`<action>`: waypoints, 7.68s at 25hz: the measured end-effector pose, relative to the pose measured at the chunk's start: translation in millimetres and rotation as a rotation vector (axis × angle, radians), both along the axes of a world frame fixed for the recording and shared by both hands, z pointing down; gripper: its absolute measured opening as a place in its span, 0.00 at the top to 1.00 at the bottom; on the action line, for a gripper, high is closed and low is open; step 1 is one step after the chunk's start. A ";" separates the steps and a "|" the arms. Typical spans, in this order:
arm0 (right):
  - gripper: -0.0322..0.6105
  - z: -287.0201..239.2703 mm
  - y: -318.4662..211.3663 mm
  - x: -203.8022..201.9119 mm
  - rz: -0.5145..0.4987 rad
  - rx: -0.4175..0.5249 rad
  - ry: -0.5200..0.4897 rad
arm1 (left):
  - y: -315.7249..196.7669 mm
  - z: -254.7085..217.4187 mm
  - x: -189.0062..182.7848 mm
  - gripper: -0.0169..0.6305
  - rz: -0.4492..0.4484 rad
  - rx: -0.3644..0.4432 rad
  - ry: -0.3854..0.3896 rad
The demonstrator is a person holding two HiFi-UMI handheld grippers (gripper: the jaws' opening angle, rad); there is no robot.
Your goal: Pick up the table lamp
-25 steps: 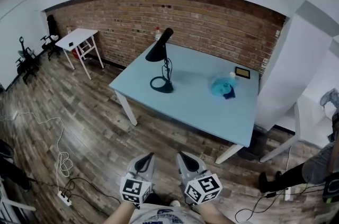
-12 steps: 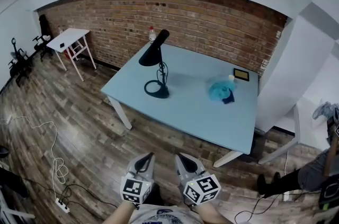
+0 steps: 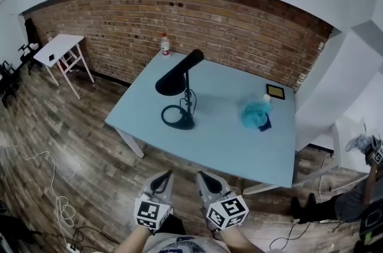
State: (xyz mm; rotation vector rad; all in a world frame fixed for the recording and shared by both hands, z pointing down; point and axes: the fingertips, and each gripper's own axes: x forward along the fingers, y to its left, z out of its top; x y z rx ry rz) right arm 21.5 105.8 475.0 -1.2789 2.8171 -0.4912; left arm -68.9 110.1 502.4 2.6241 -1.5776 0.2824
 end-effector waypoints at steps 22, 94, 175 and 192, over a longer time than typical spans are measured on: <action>0.95 5.8 -139.4 -88.4 0.201 -0.028 0.039 | -149.0 12.6 -91.2 0.99 0.170 -0.041 0.047; 0.79 -11.1 -356.1 -72.8 -0.122 0.137 0.105 | -335.3 84.0 9.1 0.99 0.235 -0.199 0.009; 0.89 -18.4 -351.2 -67.0 -0.215 0.167 0.103 | -352.7 136.5 51.2 0.87 0.389 -0.246 -0.001; 0.89 -71.6 -345.3 -62.5 -0.204 0.199 0.090 | -359.1 85.3 54.6 0.87 0.389 -0.193 -0.029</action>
